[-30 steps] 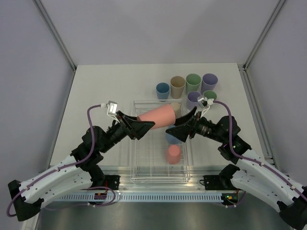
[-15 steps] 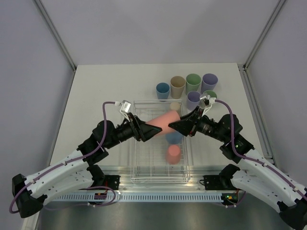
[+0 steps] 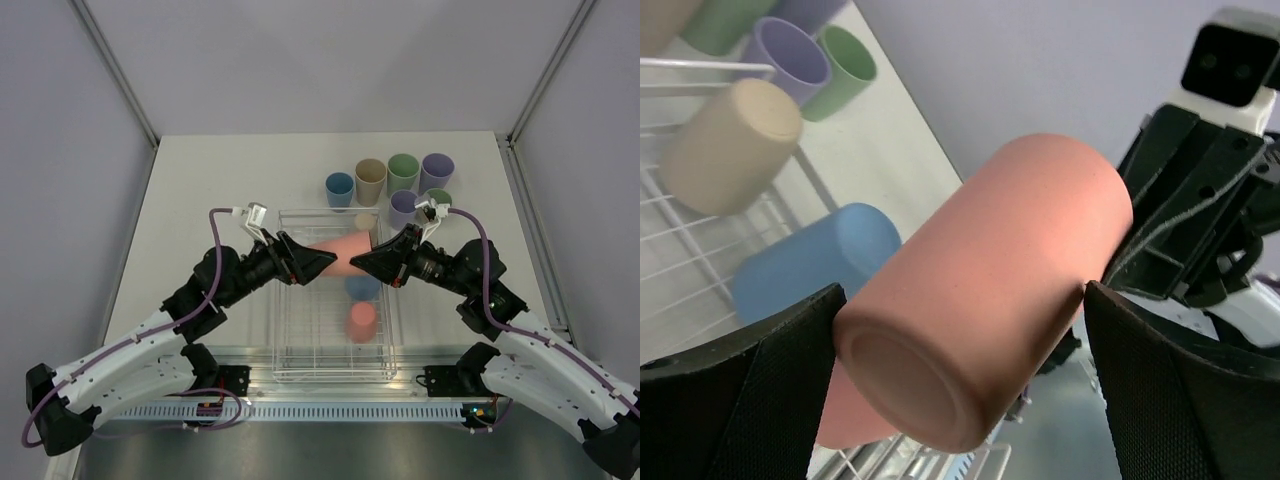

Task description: Unload the cups from the dish rack

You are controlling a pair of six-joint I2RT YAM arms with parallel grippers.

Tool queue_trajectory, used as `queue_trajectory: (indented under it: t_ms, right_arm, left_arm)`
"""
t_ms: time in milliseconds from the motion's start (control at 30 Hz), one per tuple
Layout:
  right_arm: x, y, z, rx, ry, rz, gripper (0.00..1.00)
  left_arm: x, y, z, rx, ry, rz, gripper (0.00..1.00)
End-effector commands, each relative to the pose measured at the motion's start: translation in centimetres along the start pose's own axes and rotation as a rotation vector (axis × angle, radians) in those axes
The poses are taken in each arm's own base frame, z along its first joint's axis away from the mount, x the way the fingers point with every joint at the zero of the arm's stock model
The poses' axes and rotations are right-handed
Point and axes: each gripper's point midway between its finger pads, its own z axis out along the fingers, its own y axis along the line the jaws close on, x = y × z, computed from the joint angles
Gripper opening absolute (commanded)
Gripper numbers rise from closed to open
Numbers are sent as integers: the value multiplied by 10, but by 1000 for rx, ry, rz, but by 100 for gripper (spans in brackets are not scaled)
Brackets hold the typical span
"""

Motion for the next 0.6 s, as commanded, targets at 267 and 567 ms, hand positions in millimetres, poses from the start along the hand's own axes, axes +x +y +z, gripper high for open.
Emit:
queue_trajectory:
  t_ms: [267,567]
  right_arm:
    - [-25,-4,-10,116,-47,-125,11]
    - [-89,-124,-105,1135,-80,-307,1]
  left_arm:
    - [-99,25,-60,-255,-461,17,100]
    - [-72,48,-49,-369,-307,77,100]
